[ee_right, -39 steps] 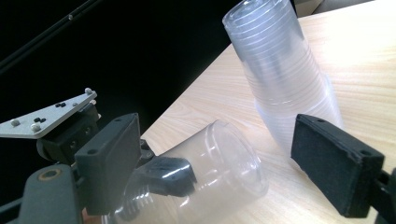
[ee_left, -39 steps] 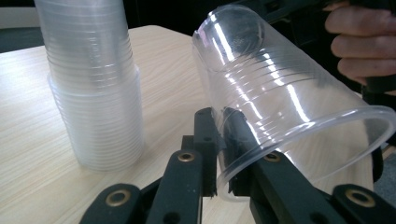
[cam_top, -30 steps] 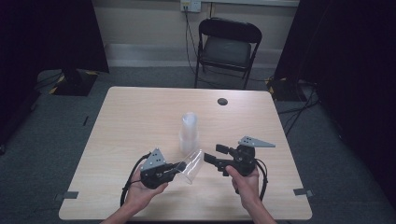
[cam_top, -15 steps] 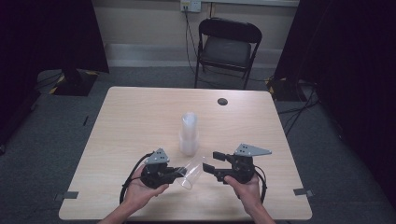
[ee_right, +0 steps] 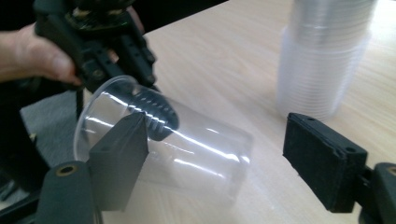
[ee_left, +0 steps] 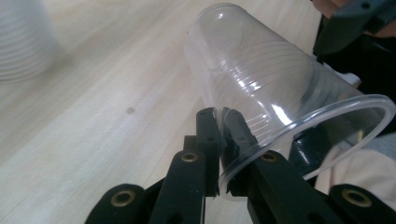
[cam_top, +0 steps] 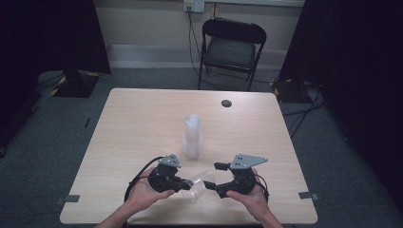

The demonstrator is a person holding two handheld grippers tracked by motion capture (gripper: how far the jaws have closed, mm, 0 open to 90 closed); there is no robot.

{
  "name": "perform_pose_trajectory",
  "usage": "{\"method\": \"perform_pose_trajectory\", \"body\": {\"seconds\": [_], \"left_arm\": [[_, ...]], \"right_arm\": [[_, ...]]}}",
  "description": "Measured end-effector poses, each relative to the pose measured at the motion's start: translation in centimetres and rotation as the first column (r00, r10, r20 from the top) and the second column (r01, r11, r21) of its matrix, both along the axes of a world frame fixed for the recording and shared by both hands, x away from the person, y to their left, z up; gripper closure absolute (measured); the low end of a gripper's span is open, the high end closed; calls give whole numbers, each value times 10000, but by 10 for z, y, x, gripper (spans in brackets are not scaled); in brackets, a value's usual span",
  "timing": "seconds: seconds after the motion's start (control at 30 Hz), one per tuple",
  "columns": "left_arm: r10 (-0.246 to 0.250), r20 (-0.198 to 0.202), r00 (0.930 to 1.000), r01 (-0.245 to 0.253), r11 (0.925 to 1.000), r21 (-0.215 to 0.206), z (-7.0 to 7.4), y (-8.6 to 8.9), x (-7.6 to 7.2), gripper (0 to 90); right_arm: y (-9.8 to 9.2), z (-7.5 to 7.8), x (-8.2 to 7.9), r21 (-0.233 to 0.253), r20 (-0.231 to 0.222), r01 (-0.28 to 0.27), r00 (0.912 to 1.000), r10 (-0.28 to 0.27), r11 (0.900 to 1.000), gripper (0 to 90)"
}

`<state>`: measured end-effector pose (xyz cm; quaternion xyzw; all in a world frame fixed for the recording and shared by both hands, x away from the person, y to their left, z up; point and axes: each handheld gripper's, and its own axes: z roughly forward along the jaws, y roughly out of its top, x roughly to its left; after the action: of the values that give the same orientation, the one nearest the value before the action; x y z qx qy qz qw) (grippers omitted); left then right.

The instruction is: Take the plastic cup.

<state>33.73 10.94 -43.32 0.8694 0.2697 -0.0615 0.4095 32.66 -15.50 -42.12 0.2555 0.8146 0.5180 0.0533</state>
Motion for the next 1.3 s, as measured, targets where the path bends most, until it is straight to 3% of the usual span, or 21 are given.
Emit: {"method": "perform_pose_trajectory", "body": {"seconds": [0.17,0.2,0.23,0.57,0.67,0.73,1.0,1.13,1.23,1.3], "left_arm": [[-448,-90,9990,453,9973,570,1,-7,3,871],[-478,-175,9987,486,9977,466,0,-7,4,872],[-627,-278,9976,643,9960,620,1,-6,6,872],[-387,-597,9975,438,9953,865,9,-1,19,870],[-424,-869,9953,480,9968,639,8,-2,23,869],[-367,-915,9951,434,9964,725,9,-1,27,870],[-433,-1370,9896,486,9982,356,15,-11,37,874],[-252,-1425,9895,320,9984,461,13,-16,36,876],[-124,-1687,9856,211,9985,497,10,-17,38,876],[-5,-2056,9786,84,9993,372,9,-19,40,877]], "right_arm": [[8,-1,-5,-423,201,-500,9985,508,9979,187],[9,-1,-6,-504,265,-624,9976,638,9968,187],[12,-1,-8,-709,439,-799,9956,831,9943,183],[27,-3,-14,-1672,912,-1311,9848,1478,9772,137],[29,-4,-13,-1906,997,-1322,9832,1531,9727,127],[32,-4,-12,-2048,965,-1292,9838,1514,9702,117],[41,-7,-12,-2598,1423,-1095,9784,1502,9594,110],[46,-12,-12,-2738,1418,-950,9802,1379,9571,109],[47,-16,-11,-2900,1438,-882,9804,1345,9530,123],[48,-17,-11,-3004,1555,-785,9792,1300,9506,132]]}}
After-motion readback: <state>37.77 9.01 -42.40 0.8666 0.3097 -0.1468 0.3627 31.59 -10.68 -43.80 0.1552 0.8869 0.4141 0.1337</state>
